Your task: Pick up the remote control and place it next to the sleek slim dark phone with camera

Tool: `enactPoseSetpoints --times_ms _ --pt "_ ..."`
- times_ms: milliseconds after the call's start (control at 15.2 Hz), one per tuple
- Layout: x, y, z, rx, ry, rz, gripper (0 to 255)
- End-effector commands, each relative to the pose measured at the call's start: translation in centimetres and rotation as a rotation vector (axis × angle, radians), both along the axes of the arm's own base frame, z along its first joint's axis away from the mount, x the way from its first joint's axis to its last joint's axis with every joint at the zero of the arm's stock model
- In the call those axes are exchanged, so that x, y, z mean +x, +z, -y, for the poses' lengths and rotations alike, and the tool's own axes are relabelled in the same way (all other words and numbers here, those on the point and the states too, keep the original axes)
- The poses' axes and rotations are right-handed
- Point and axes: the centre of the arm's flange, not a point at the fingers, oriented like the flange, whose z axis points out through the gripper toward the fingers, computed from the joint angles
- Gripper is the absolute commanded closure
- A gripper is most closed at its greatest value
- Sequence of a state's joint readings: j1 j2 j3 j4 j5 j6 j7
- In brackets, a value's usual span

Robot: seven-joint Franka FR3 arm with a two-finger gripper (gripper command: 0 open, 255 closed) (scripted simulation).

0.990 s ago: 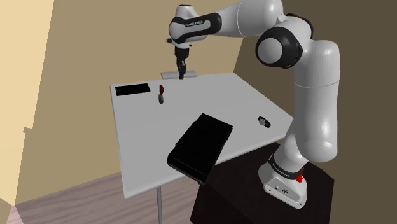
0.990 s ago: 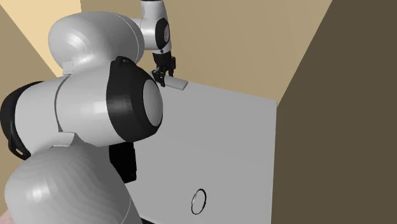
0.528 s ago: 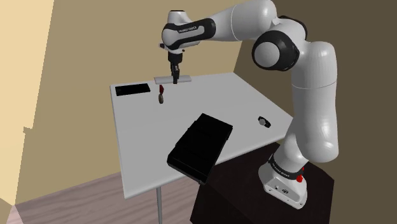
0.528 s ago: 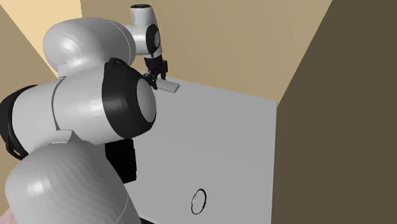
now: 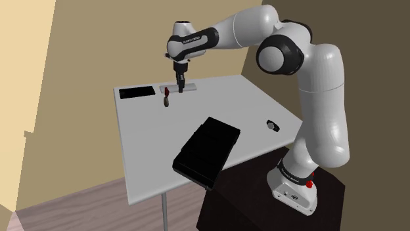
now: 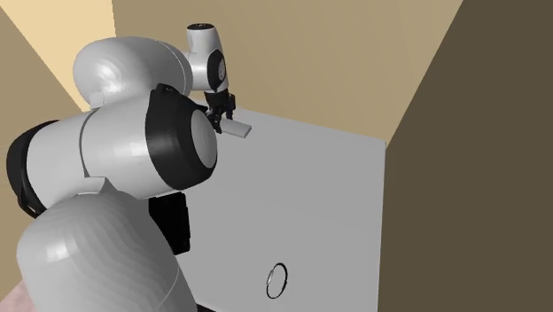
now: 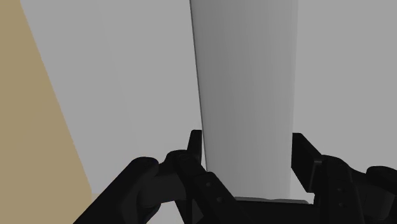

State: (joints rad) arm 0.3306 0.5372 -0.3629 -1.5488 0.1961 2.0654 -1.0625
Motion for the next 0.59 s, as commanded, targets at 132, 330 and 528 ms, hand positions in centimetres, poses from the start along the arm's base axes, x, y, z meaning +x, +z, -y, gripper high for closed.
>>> enactPoseSetpoints --times_ms 132,330,528 --pt "-0.04 -1.59 -0.08 0.0 0.0 0.001 255" --pt "-0.03 -1.59 -0.08 0.0 0.0 0.001 255" --pt "-0.03 -1.59 -0.08 0.0 0.0 0.001 255"
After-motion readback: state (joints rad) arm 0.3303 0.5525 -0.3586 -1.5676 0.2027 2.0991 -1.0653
